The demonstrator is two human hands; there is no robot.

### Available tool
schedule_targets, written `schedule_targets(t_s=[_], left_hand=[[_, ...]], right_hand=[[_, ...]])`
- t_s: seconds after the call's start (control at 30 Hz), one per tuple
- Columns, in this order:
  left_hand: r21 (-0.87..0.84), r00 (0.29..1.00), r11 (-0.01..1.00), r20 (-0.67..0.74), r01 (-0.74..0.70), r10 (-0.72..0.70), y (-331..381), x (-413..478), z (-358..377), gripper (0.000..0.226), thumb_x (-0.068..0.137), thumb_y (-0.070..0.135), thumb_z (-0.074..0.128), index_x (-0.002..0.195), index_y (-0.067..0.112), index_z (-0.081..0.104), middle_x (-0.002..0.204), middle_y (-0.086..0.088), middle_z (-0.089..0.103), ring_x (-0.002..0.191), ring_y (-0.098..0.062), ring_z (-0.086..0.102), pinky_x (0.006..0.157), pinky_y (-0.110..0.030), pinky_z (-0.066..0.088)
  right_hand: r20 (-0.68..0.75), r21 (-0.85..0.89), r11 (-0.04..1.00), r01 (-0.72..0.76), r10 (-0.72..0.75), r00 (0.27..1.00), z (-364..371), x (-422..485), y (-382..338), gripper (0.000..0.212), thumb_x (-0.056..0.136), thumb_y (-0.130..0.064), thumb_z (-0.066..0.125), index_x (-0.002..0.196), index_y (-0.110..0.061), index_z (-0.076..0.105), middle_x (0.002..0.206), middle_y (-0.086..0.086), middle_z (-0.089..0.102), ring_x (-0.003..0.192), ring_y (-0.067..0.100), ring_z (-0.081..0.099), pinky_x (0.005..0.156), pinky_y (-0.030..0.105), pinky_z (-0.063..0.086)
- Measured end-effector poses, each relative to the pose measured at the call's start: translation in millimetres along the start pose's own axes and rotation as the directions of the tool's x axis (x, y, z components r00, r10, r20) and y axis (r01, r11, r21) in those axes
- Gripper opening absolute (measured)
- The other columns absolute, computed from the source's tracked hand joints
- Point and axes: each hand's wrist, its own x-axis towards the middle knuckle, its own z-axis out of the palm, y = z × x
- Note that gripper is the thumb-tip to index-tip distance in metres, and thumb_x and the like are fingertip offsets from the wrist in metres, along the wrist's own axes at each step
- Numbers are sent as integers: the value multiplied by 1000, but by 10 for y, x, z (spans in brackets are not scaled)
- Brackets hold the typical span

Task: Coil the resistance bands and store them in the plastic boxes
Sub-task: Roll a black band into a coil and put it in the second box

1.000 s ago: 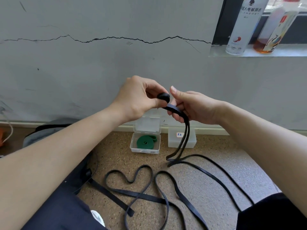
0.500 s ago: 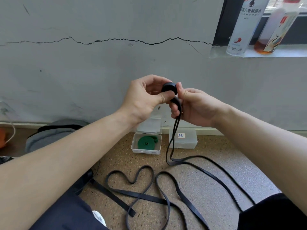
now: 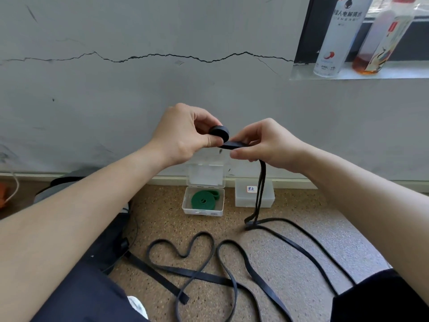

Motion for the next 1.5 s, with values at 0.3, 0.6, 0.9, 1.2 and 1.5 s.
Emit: schedule_targets(t_s=[0.3, 0.6, 0.9, 1.2, 1.5], left_hand=[[381, 987, 918, 148, -107, 54, 166, 9, 36, 20, 74, 28, 86, 93, 27, 78, 80, 6, 75, 79, -13, 69, 75, -37, 58], [352, 993, 935, 120, -45, 3, 249, -8, 8, 31, 70, 29, 90, 94, 26, 71, 78, 7, 72, 77, -11, 69, 76, -34, 57], [-629, 908, 760, -205, 165, -366, 156, -97, 380, 19, 80, 12, 82, 96, 18, 74, 92, -1, 78, 89, -12, 74, 82, -27, 58], [-384, 971, 916, -146, 120, -189, 110, 13, 108, 16, 78, 13, 84, 88, 23, 76, 78, 8, 76, 74, -2, 71, 72, -15, 52], [140, 998, 990, 65, -33, 24, 154, 24, 12, 18, 76, 21, 86, 91, 28, 79, 77, 14, 75, 73, 2, 69, 72, -16, 53]], right_hand=[[-138, -113, 993, -26, 11, 990, 81, 17, -77, 15, 73, -15, 89, 85, -17, 80, 77, 2, 77, 63, 13, 67, 67, 26, 56], [-67, -87, 996, 21, -26, 997, 68, -7, -55, 7, 87, -20, 78, 87, -13, 75, 71, 2, 74, 60, 9, 61, 65, 31, 54], [-157, 626, 780, -4, 131, 979, 249, 72, -87, 14, 94, -10, 67, 81, -7, 67, 67, 7, 65, 55, 13, 49, 58, 26, 42], [-33, 305, 951, -47, 60, 998, 4, -30, 9, 19, 83, -16, 80, 99, -12, 71, 65, -6, 65, 55, 12, 50, 58, 22, 46], [-96, 48, 998, -28, 33, 995, -43, -15, -32, 10, 77, -19, 87, 81, -17, 79, 74, 8, 72, 65, 13, 55, 61, 24, 44]])
